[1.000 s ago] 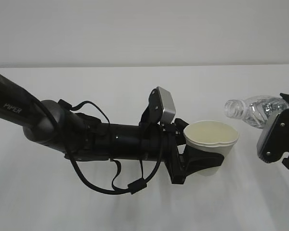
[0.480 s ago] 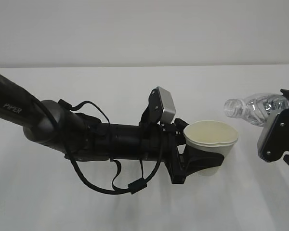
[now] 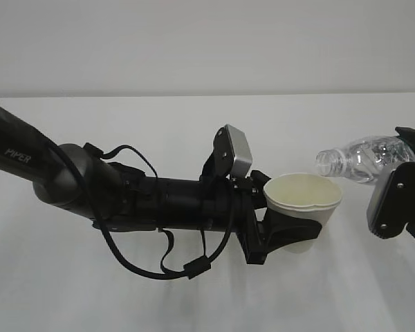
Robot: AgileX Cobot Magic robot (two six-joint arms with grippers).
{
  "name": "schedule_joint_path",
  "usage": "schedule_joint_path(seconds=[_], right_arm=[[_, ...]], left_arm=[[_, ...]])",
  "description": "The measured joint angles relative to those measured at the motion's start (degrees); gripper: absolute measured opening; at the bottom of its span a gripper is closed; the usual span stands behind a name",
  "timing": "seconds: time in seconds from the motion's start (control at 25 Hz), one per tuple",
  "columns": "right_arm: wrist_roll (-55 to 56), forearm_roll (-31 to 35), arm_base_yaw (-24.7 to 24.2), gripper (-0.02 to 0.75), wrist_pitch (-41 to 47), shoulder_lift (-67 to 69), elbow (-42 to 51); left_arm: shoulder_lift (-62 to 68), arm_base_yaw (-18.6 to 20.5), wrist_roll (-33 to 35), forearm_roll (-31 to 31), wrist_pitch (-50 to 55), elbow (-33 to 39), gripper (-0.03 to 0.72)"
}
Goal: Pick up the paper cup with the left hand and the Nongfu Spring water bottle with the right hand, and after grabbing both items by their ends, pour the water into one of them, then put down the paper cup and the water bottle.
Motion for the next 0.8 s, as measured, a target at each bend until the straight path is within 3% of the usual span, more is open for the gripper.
schedule_joint_path(seconds=[0.8], right_arm=[[-4.3, 0.0, 0.0, 0.419, 0.0, 0.0, 0.0]], left_arm=[[0.0, 0.0, -0.8, 1.2, 0.0, 0.0, 0.452]])
